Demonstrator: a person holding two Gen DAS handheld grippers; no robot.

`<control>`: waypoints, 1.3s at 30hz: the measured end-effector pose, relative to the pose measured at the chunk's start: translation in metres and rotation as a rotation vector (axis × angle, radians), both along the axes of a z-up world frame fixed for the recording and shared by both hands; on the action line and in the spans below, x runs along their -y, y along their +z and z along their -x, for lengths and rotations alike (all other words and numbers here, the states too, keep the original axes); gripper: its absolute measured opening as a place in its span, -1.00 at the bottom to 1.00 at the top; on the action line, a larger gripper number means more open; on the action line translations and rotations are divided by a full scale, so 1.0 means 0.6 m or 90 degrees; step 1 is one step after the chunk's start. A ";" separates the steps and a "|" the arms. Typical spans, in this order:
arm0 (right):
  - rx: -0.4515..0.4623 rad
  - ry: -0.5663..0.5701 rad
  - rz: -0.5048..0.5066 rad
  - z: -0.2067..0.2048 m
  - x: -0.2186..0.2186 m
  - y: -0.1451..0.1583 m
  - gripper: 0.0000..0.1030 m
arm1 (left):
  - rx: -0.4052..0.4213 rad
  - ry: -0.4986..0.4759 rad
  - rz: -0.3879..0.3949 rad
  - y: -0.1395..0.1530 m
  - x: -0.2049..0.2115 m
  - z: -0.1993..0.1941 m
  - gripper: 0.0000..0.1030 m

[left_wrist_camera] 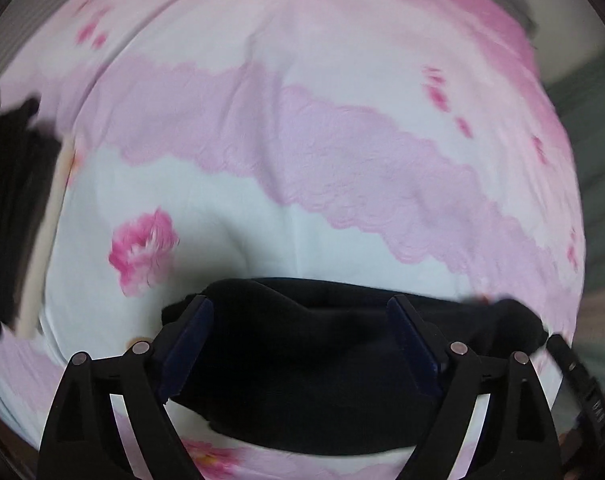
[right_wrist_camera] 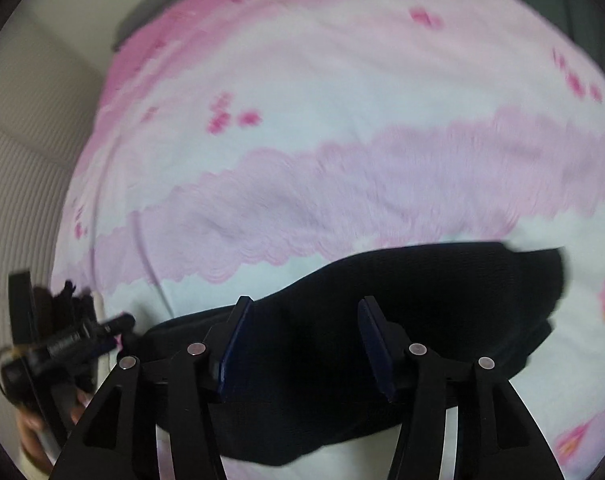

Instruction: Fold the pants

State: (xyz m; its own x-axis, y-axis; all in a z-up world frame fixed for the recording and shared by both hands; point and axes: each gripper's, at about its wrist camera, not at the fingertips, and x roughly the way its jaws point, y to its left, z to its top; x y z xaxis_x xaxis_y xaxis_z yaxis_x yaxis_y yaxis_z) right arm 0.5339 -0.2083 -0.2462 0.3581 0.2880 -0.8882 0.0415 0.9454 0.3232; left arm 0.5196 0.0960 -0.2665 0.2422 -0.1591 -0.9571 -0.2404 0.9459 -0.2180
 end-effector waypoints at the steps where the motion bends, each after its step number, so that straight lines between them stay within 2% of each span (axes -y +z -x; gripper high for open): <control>1: 0.022 0.008 0.007 0.015 0.000 0.020 0.21 | 0.007 -0.032 -0.006 0.003 0.008 0.003 0.72; 3: 0.047 0.022 0.012 0.041 -0.001 0.039 0.24 | 0.031 -0.122 -0.058 0.014 0.028 0.025 0.72; 5: 0.054 0.058 0.016 0.073 -0.004 0.042 0.24 | 0.049 -0.171 -0.106 0.020 0.039 0.053 0.72; 7: 0.042 0.095 0.027 0.108 -0.009 0.026 0.24 | 0.060 -0.193 -0.129 0.018 0.045 0.085 0.72; 11: -0.013 0.132 0.027 0.163 -0.013 -0.026 0.24 | 0.052 -0.206 -0.138 -0.006 0.052 0.150 0.72; 14: -0.045 0.153 0.008 0.190 -0.018 -0.064 0.23 | 0.025 -0.184 -0.139 -0.039 0.047 0.171 0.72; 19: -0.070 0.221 0.015 0.201 -0.056 -0.110 0.08 | -0.014 -0.085 -0.084 -0.077 0.014 0.201 0.71; 25: -0.115 0.280 0.020 0.173 -0.105 -0.170 -0.05 | -0.047 0.056 0.085 -0.117 -0.025 0.216 0.70; 27: -0.114 0.290 0.010 0.167 -0.112 -0.165 -0.05 | -0.058 0.086 0.122 -0.137 -0.027 0.218 0.70; 34: -0.088 0.295 -0.029 0.139 -0.112 -0.127 -0.05 | -0.088 0.156 0.188 -0.184 -0.033 0.196 0.71; 35: -0.087 0.293 -0.033 0.135 -0.112 -0.125 -0.05 | -0.093 0.174 0.197 -0.189 -0.037 0.189 0.68; 36: -0.086 0.291 -0.037 0.132 -0.111 -0.123 -0.05 | -0.088 0.184 0.195 -0.187 -0.041 0.185 0.28; 37: -0.082 0.289 -0.040 0.129 -0.108 -0.121 -0.05 | -0.073 0.189 0.191 -0.177 -0.045 0.181 0.03; 39: -0.078 0.288 -0.046 0.126 -0.111 -0.118 -0.05 | -0.061 0.201 0.182 -0.157 -0.053 0.175 -0.27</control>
State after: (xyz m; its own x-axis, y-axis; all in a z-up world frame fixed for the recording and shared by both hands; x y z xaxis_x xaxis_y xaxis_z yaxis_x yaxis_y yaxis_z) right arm 0.4581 -0.1419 -0.3170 0.0762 0.4537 -0.8879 -0.3267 0.8527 0.4077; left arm 0.4148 0.1280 -0.3607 0.2337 -0.3531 -0.9059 -0.5397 0.7279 -0.4230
